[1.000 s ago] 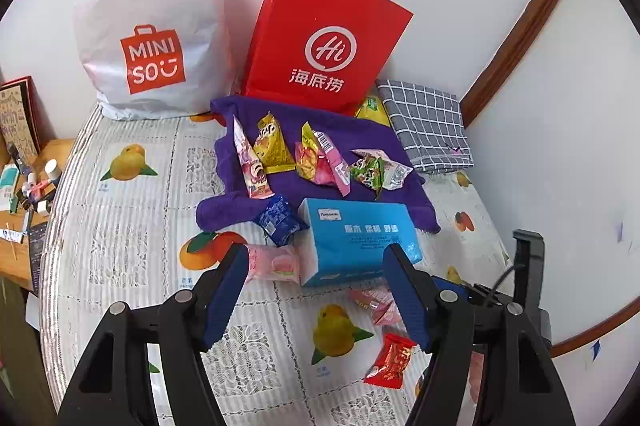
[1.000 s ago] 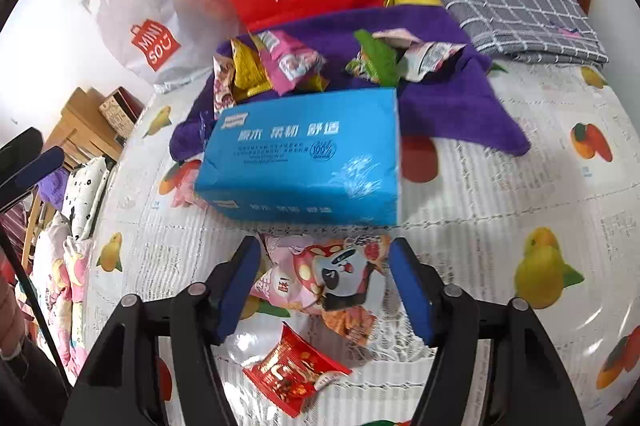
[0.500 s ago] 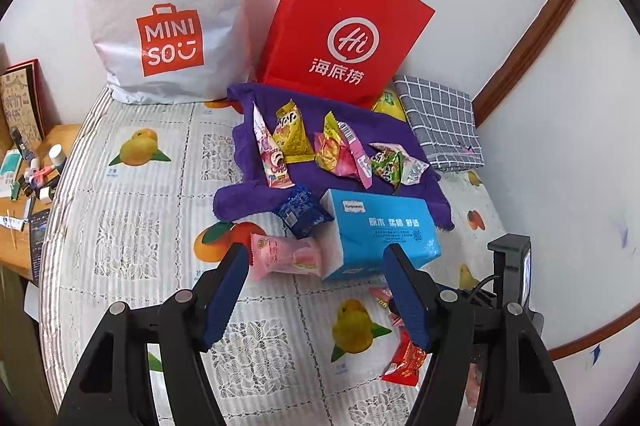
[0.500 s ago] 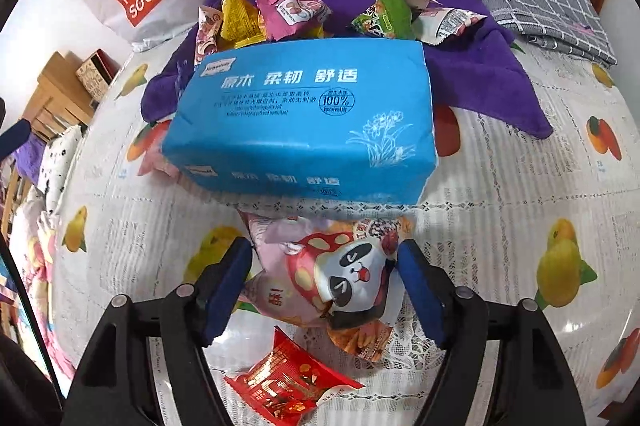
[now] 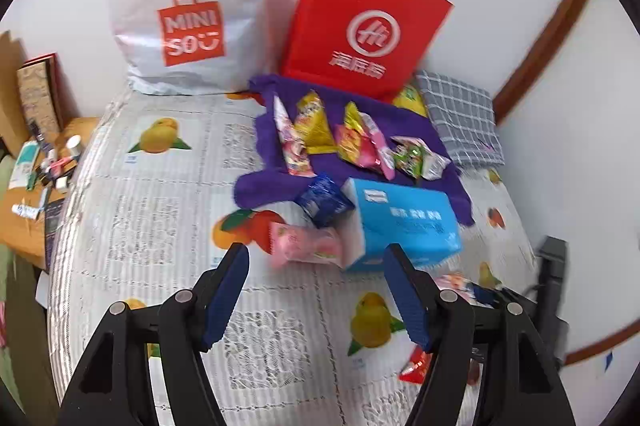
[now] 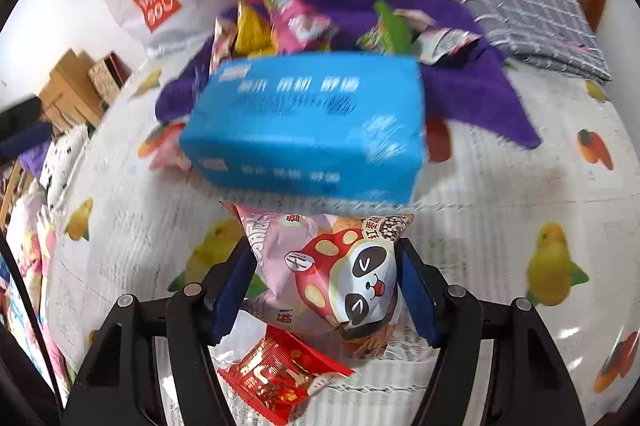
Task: Organize snacks
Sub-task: 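Grasp the pink panda-print bag with the right gripper while the left grasps the dark blue candy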
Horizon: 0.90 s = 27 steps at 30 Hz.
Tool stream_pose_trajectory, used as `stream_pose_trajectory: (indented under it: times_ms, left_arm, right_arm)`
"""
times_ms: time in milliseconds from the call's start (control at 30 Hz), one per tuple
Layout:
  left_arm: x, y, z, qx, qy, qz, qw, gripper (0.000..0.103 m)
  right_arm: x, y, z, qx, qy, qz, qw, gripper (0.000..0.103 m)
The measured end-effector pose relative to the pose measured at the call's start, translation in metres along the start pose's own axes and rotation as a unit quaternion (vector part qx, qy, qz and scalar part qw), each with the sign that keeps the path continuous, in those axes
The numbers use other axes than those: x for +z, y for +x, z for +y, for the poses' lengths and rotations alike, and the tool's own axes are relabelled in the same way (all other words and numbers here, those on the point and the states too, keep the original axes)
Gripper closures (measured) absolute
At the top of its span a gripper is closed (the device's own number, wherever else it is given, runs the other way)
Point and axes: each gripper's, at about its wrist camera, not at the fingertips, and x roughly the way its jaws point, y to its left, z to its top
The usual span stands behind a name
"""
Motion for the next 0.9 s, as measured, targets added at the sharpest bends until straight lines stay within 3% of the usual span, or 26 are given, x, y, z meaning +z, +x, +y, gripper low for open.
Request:
stream_pose_trajectory:
  times_ms: [200,333,533,900]
  left_arm:
    - [-0.001,0.017,0.007,0.009,-0.016,0.018,0.9997,0.035]
    - [0.003,0.034,0.005,-0.006,-0.028,0.026,0.9992,0.036]
    - [0.021,0.059,-0.002,-0.028,-0.040,0.024,0.9985,0.037]
    - [0.042,0.120,0.002,-0.049,-0.069,0.060,0.9946,0.040]
  right_arm:
    - [0.002,-0.027,-0.021,0.000,0.017,-0.034,0.999,0.034]
    - [0.007,-0.039,-0.041,-0.006,0.035,-0.048,0.998,0.034]
    - [0.012,-0.044,-0.057,-0.022,0.039,-0.053,0.998,0.034]
    - [0.018,-0.038,-0.079,-0.029,0.060,-0.047,0.997,0.034]
